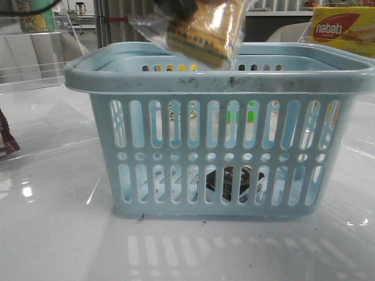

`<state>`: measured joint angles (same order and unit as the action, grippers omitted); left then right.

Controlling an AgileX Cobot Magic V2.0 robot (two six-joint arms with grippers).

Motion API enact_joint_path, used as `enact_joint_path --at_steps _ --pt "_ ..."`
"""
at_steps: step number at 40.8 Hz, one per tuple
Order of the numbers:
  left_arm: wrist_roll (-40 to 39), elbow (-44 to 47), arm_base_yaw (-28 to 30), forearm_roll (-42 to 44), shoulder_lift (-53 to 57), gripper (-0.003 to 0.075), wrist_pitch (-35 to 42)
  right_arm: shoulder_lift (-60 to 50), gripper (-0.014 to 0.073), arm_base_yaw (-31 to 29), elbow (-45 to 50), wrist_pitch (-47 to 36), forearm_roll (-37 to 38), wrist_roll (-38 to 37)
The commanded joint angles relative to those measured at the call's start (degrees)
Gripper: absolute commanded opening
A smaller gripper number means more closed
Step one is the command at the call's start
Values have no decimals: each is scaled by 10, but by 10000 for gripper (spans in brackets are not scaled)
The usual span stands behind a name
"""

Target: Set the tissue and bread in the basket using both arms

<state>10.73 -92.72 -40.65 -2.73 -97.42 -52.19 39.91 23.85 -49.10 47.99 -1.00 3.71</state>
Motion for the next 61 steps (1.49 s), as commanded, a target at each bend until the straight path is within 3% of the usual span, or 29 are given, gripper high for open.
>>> enact_joint_path --at_steps 1,10,13,32,49,61 --pt "1 -16 -5 -2 6 146 33 -1 605 -1 -15 -39 4 4" --pt "1 -16 -5 -5 -7 447 33 -1 605 -1 -15 -39 4 4" --pt "1 -18 -5 -5 -5 480 31 -1 605 -1 -15 -39 4 4" --pt "-2 -6 -5 -13 128 475 -57 -1 605 -1 -15 -39 4 4" --pt "-6 197 -5 -20 351 475 -22 -1 605 -1 -15 -39 4 4" --pt "-61 349 -5 -15 477 475 31 -1 605 -1 -15 -39 4 4"
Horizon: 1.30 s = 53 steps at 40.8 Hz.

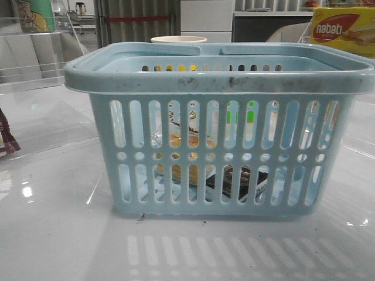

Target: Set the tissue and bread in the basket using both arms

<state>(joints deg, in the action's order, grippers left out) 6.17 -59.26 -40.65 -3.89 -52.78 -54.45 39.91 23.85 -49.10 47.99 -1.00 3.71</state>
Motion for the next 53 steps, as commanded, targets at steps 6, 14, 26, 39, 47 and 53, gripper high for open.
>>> enact_joint_path --at_steps 6,14,26,39,47,53 --pt "-15 68 -5 -1 69 475 72 -1 605 -1 -15 -39 4 4" --pt "-15 95 -5 23 77 475 72 1 605 -1 -15 -33 6 4" --pt "-14 96 -5 35 76 475 77 2 577 -1 -15 -3 20 4" --pt "-14 96 -5 39 73 289 79 2 216 -1 -15 7 20 4" --pt "-14 96 -5 39 66 152 81 2 62 -1 -15 9 20 4" --pt "-14 96 -5 39 59 91 81 2 55 -1 -15 10 20 4"
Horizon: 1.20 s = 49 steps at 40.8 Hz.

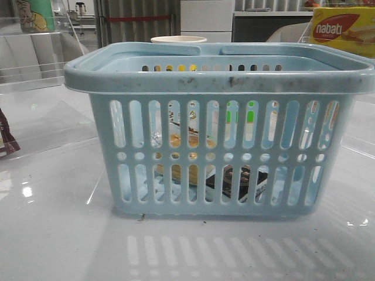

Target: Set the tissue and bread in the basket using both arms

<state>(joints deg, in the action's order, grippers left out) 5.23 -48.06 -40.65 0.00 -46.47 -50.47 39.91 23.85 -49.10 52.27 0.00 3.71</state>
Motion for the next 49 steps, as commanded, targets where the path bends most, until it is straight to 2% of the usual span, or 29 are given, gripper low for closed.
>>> enact_joint_path --at_steps 1,29,49 --pt "-4 -16 -5 0 -4 91 41 2 55 -1 -15 -33 10 4" --pt "-2 -16 -1 12 6 91 41 2 55 -1 -15 -33 10 4" --pt "-2 -16 206 30 184 91 41 2 55 -1 -15 -33 10 4"
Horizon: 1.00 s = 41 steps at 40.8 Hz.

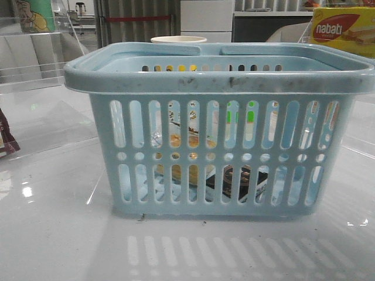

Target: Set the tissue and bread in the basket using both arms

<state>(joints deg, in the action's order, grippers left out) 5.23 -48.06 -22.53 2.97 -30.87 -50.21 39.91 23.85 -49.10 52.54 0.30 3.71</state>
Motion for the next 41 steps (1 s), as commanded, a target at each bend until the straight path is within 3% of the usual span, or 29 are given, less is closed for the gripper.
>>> enact_joint_path --at_steps 1,7,22,29,41 --pt "-2 -14 32 1 36 91 38 2 55 -1 -15 -36 7 4" --pt "-2 27 84 1 96 91 67 2 55 -1 -15 -36 7 4" --pt "-2 271 171 -58 235 91 293 2 55 -1 -15 -36 7 4" --pt "-2 375 194 -85 289 91 371 2 55 -1 -15 -36 7 4" --pt "-2 474 199 -85 323 91 499 2 55 -1 -15 -34 7 4"
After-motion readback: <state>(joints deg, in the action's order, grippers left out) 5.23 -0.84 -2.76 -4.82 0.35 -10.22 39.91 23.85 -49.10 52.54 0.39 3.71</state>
